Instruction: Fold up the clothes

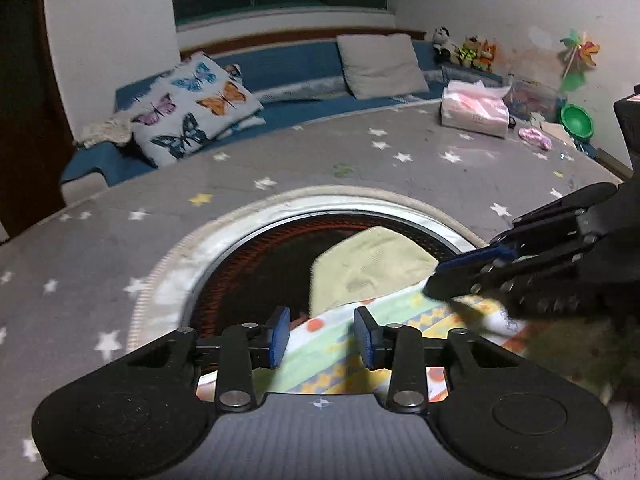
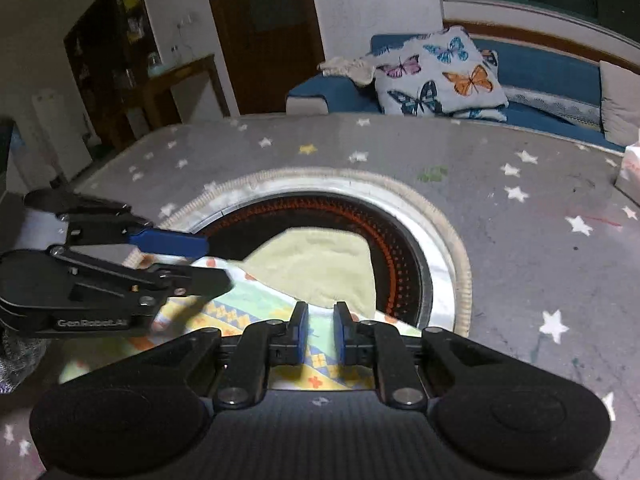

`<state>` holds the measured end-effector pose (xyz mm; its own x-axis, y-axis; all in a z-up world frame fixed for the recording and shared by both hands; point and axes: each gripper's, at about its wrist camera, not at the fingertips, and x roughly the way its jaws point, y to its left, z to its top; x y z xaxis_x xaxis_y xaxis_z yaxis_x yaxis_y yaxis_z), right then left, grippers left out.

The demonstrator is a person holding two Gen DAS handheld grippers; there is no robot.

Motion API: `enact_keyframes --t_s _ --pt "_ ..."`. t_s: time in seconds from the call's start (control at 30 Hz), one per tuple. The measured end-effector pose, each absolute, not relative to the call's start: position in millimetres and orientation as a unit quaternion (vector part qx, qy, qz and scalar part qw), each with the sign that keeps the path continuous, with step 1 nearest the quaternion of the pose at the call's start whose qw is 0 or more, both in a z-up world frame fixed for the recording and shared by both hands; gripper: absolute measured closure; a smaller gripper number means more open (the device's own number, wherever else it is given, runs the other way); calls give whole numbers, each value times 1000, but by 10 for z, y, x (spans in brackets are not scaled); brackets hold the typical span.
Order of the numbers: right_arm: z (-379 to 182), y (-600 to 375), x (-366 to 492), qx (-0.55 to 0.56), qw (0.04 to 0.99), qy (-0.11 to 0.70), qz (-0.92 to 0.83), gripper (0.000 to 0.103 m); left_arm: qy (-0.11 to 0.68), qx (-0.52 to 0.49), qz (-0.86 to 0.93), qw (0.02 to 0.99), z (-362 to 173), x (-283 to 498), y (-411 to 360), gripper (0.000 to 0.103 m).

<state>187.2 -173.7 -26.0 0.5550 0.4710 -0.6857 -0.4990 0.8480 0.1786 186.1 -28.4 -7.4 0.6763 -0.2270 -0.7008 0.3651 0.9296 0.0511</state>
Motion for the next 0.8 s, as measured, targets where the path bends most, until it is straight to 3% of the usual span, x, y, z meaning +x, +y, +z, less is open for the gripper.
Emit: enact_keyframes --t_s 0.8 --pt "-107 -1484 576 -99 851 361 369 83 336 132 -137 922 -24 1492 -376 64"
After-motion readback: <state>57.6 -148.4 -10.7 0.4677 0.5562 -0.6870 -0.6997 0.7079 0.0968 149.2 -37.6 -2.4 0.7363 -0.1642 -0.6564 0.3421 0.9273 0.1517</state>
